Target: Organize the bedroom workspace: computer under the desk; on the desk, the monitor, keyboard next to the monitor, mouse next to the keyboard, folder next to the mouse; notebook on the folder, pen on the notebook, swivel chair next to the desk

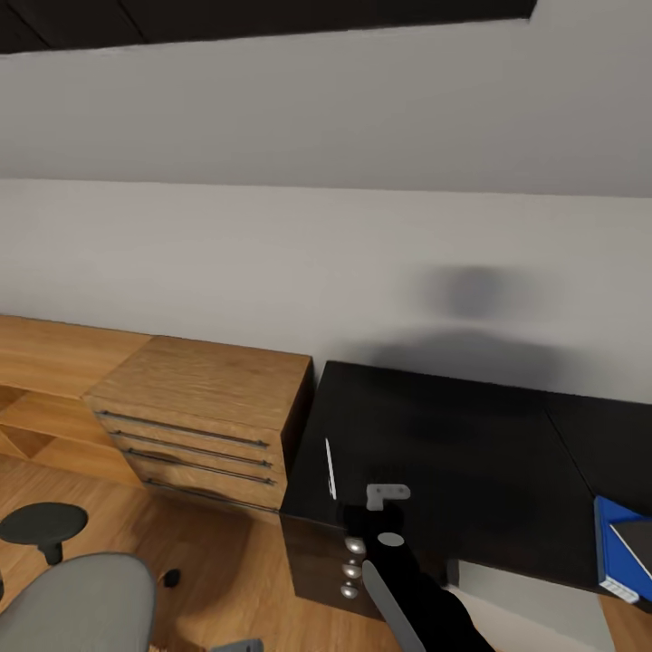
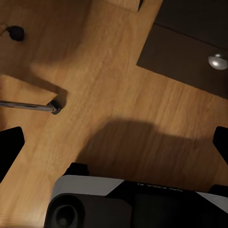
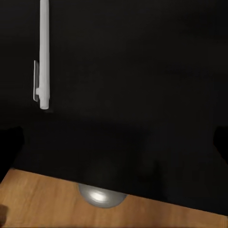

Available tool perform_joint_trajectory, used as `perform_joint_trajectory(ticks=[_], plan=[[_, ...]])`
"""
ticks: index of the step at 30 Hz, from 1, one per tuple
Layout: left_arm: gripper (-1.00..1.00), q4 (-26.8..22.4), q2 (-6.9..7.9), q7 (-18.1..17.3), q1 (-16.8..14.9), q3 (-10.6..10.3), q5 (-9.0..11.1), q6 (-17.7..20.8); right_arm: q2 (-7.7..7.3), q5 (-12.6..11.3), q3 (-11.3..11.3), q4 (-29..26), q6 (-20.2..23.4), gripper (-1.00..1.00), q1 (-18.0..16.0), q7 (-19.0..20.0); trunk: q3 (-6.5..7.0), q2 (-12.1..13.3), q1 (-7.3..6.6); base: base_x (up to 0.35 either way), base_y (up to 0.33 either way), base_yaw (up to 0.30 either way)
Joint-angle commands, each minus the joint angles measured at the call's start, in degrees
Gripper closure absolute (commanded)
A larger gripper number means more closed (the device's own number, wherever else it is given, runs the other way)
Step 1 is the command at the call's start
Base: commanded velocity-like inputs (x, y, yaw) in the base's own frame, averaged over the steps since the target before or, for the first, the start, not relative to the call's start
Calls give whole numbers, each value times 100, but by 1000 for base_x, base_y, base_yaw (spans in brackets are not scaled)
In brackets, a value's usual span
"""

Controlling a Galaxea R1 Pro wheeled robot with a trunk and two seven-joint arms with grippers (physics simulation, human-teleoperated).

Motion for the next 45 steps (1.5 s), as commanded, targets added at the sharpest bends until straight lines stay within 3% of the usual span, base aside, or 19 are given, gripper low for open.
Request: perform_joint_trajectory(ticks=[1, 11, 28, 35, 45], plan=[[-100, -9, 6, 41, -9, -19, 10, 26, -3, -36, 12, -10, 16, -100, -5, -48, -13, -6, 1, 0, 0, 224], [-100, -10, 6, 41, -9, -19, 10, 26, 2, 191, 17, -4, -70, -100, -5, -47, -73, -6, 1, 0, 0, 217], [-100, -10, 6, 41, -9, -19, 10, 26, -3, 235, 12, -9, -147, -100, -5, -53, -177, -6, 1, 0, 0, 206], [-100, -10, 6, 41, -9, -19, 10, 26, -15, 234, 21, -42, -154, -100, -5, -38, -192, -6, 1, 0, 0, 65], [-100, -10, 6, 41, -9, -19, 10, 26, -32, 263, 200, -62, -163, -100, -5, -37, -195, -6, 1, 0, 0, 8]])
